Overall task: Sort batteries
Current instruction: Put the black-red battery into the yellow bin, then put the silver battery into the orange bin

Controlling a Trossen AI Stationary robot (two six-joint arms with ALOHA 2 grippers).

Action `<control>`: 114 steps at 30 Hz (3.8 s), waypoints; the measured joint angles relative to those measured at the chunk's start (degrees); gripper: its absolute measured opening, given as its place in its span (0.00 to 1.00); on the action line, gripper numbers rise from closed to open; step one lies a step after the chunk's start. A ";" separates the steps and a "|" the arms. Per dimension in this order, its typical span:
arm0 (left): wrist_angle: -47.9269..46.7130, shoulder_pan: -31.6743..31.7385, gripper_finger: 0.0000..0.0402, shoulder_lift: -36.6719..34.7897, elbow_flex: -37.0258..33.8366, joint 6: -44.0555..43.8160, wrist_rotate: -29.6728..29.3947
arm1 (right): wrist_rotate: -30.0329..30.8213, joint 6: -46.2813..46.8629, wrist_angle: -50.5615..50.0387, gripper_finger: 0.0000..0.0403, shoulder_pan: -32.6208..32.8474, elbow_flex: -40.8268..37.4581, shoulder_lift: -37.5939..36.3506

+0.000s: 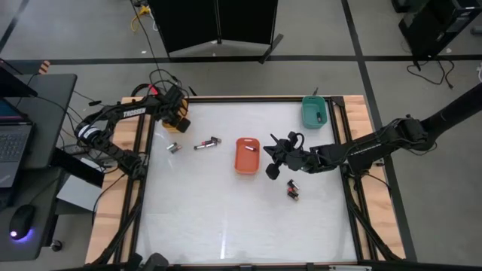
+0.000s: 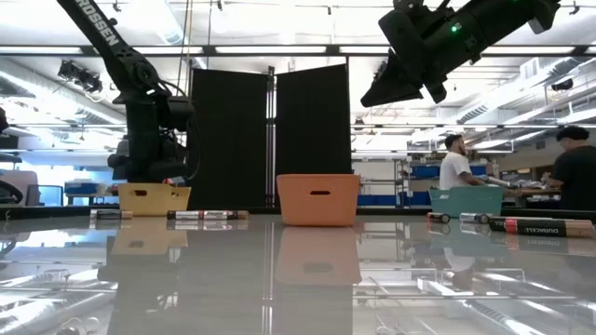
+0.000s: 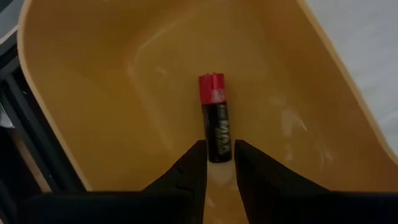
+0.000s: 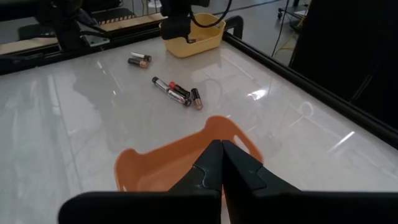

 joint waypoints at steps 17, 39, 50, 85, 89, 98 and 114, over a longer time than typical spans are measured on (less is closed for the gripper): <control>-1.59 -4.39 0.23 -16.03 -0.02 -0.34 -1.95 | -0.05 -0.17 -0.02 0.03 0.13 0.00 0.00; -2.18 -32.64 0.03 -37.28 -3.68 -1.60 0.21 | -0.07 -1.75 0.02 0.03 1.43 0.00 0.00; 19.68 -41.76 0.02 -39.82 -15.59 -0.41 9.41 | -11.38 -9.17 12.80 0.05 0.46 0.09 6.28; 18.17 -36.98 0.47 -16.00 -16.15 -1.58 2.31 | -13.35 -14.30 12.27 0.04 -0.28 0.02 6.08; 18.34 -35.48 0.47 -14.42 -16.13 -0.34 3.48 | -13.38 -14.27 11.17 0.06 -0.28 0.02 6.08; 22.07 -32.38 0.47 -9.96 -16.11 1.41 6.15 | -13.54 -14.75 10.25 0.03 -0.28 0.02 6.08; 19.79 -32.12 0.20 -5.75 -15.72 2.07 11.41 | -13.58 -15.48 9.83 0.04 -0.19 0.02 6.08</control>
